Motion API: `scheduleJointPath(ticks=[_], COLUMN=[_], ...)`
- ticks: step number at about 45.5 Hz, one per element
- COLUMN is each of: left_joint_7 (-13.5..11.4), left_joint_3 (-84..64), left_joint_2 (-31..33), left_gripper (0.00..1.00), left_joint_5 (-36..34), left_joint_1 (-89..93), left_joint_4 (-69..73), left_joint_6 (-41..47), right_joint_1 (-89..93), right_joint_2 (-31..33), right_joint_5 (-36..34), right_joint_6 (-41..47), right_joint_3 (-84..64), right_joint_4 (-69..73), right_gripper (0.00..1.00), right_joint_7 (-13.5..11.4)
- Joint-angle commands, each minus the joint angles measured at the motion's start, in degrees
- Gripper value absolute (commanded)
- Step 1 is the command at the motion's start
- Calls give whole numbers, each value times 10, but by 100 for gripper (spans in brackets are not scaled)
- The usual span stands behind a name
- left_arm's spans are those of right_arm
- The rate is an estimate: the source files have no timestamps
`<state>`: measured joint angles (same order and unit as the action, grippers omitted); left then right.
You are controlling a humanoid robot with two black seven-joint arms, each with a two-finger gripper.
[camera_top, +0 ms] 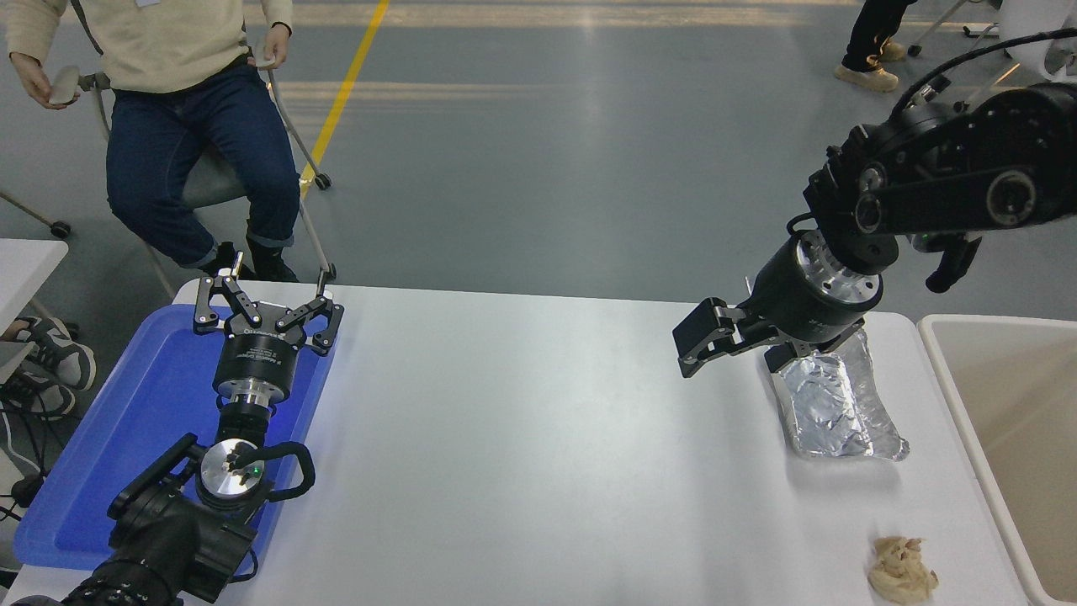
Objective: Pick up foil plate and place in dustbin
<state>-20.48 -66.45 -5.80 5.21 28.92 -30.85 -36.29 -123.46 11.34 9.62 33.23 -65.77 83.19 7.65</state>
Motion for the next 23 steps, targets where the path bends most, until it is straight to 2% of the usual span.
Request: scheduleJointPath(ticks=[1, 23], left_joint_7=[-1, 0], left_joint_3=[0, 0], left_joint_2=[0, 0], left_gripper=[100, 100], left_joint_5=[1, 0], left_joint_1=[0, 0], left_joint_4=[0, 0], left_joint_6=[0, 0], right_joint_1=[2, 3], right_joint_2=[-4, -2], right_joint_5=[1, 2], right_joint_6=[-4, -13], right_joint_3=[2, 8], right_joint_4=[-3, -5], right_gripper=[100, 100], right_joint_7=[0, 0])
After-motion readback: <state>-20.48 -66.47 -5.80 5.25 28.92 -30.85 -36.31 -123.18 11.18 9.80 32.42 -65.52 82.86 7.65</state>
